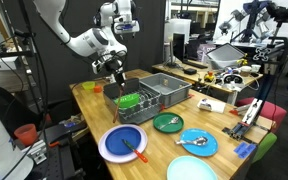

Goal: Pick up the brown spoon and place it on the blue plate.

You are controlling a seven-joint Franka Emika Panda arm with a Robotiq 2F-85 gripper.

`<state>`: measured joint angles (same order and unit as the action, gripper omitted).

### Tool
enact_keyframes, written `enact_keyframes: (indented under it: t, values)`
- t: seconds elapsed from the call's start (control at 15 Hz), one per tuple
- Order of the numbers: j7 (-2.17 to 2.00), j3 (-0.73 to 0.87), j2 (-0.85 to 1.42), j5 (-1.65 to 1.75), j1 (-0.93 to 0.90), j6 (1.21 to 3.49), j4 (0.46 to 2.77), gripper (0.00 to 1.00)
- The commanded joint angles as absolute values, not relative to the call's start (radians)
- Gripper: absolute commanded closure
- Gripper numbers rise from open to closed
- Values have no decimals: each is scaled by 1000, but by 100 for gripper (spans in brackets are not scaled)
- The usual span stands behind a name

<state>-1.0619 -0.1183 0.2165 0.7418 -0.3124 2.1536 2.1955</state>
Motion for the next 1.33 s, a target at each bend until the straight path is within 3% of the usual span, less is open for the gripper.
enact_keyframes:
  t: [0.0,1.27]
  values:
    - [-1140,-104,232,699,-270,2125,2186,97]
    - [-1466,39,528,371,-202,1917,1955,97]
